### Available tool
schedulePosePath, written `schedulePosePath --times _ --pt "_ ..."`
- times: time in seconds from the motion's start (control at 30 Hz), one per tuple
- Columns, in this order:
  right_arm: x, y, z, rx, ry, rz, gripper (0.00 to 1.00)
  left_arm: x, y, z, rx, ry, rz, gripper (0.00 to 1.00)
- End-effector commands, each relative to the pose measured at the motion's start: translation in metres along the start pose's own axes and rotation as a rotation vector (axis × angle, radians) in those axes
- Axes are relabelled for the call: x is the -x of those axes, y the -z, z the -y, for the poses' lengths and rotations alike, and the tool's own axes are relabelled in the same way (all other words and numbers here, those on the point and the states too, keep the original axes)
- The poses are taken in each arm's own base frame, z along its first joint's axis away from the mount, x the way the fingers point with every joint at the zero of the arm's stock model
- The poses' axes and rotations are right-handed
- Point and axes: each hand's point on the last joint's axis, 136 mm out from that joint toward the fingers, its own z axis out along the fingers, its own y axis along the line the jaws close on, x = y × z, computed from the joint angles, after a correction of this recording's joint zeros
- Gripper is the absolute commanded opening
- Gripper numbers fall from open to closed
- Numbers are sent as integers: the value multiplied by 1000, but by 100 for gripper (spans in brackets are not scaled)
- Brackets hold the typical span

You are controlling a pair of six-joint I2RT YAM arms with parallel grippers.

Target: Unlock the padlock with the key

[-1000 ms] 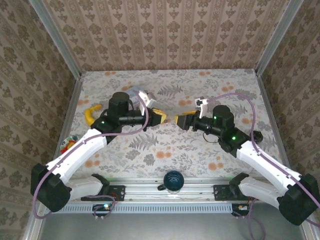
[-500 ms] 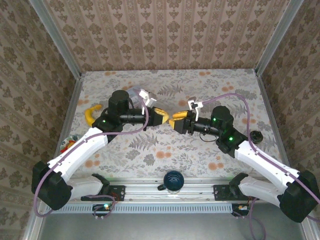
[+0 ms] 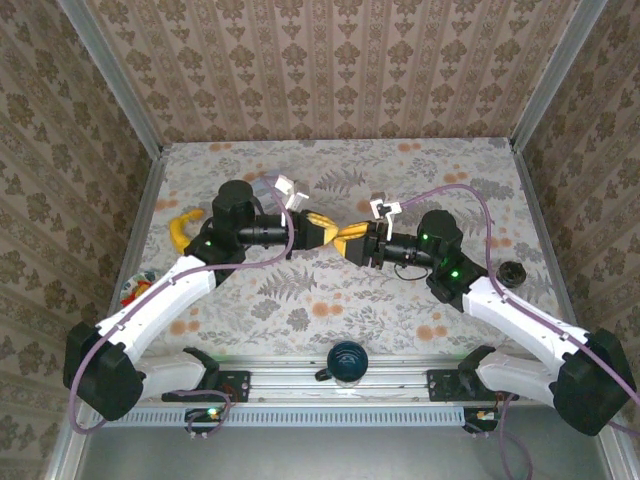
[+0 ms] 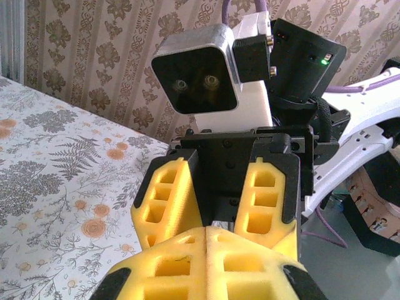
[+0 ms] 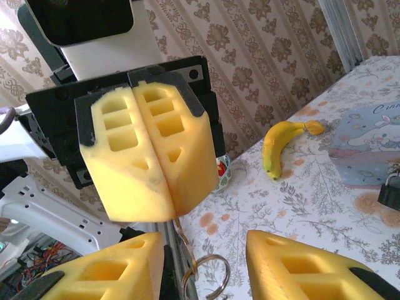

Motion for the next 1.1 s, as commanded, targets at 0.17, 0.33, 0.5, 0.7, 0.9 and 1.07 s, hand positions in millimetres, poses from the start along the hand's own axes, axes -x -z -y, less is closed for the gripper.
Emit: schedulePosePath --times 0.17,0.33,0.5,0.7,0.9,1.07 --pt "7 -2 -13 62 13 11 37 6 6 6 -30 -11 32 0" --pt "5 -4 -13 70 3 -3 34 6 6 4 -30 -8 38 0" --pt "6 -5 -13 75 1 3 34 7 6 4 -42 -2 42 0" --pt "8 -8 -13 79 2 6 33 7 5 5 -53 4 44 0" --pt "10 -9 -14 89 3 8 31 7 5 5 -55 8 44 0" --pt "12 -9 -15 95 6 12 28 6 5 5 -58 12 43 0"
